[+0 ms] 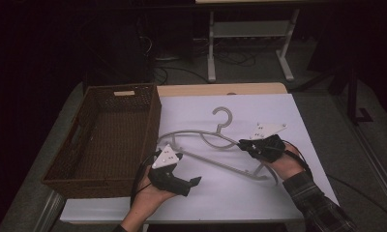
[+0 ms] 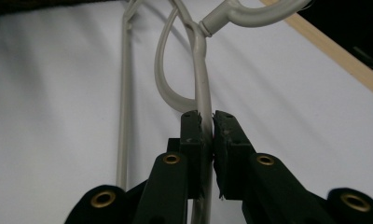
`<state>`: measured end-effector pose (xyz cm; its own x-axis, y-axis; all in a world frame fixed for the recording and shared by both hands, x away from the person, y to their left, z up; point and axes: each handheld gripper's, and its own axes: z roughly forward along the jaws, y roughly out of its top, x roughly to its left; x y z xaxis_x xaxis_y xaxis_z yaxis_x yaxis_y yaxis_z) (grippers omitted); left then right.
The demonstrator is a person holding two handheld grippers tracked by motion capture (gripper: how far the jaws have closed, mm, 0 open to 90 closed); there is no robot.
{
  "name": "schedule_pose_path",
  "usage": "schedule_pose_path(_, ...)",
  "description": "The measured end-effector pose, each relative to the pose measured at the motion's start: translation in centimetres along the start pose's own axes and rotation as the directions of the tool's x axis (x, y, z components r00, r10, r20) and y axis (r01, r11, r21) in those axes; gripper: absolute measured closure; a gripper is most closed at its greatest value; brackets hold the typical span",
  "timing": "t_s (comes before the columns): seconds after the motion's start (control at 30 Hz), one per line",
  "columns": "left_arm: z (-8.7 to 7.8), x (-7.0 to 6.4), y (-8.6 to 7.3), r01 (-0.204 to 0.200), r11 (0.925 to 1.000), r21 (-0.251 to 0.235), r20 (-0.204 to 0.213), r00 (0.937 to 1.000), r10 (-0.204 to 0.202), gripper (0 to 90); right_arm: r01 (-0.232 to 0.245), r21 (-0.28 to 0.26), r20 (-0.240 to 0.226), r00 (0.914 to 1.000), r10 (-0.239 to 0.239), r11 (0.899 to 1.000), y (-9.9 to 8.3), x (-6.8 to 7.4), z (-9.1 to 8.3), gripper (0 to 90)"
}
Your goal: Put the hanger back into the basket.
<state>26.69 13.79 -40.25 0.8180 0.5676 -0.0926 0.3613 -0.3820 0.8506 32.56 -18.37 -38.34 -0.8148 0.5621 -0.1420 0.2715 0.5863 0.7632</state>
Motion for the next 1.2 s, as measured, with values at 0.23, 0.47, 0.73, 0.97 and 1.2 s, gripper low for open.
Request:
schedule_pose_path(0.23, 0.2, 0.1, 0.6, -0.001, 1.0, 0.002, -0.003, 1.0, 0.001, 1.1, 0.012, -0.003, -0.002, 0.9999, -0.012, 1.0, 0.0, -0.1, -0.3, 82.2)
schedule_pose_path(0.47, 0.5, 0.6, 1.8, 0.001, 1.0, 0.006, -0.011, 0.9999, -0.001, 3.1, 0.018, -0.019, 0.0, 0.9998, -0.018, 1.0, -0.3, -0.6, -1.6, 82.2)
schedule_pose_path(0.73, 2.4, 2.3, 4.2, -0.018, 0.9989, 0.042, -0.04, 0.999, 0.02, 14.3, 0.014, -0.032, 0.006, 0.9999, -0.014, 0.999, -0.8, -1.3, -2.9, 82.2)
schedule_pose_path(0.97, 4.7, 3.8, 5.9, -0.096, 0.9897, 0.106, -0.137, 0.9844, 0.11, 19.7, 0.012, -0.036, 0.008, 0.9999, -0.012, 0.999, -1.4, -1.6, -3.8, 82.2)
schedule_pose_path(1.2, 6.7, 5.0, 6.6, -0.15, 0.9729, 0.176, -0.166, 0.9697, 0.18, 27.6, 0.007, -0.038, 0.006, 1.0, -0.006, 0.999, -1.5, -1.8, -4.1, 82.2)
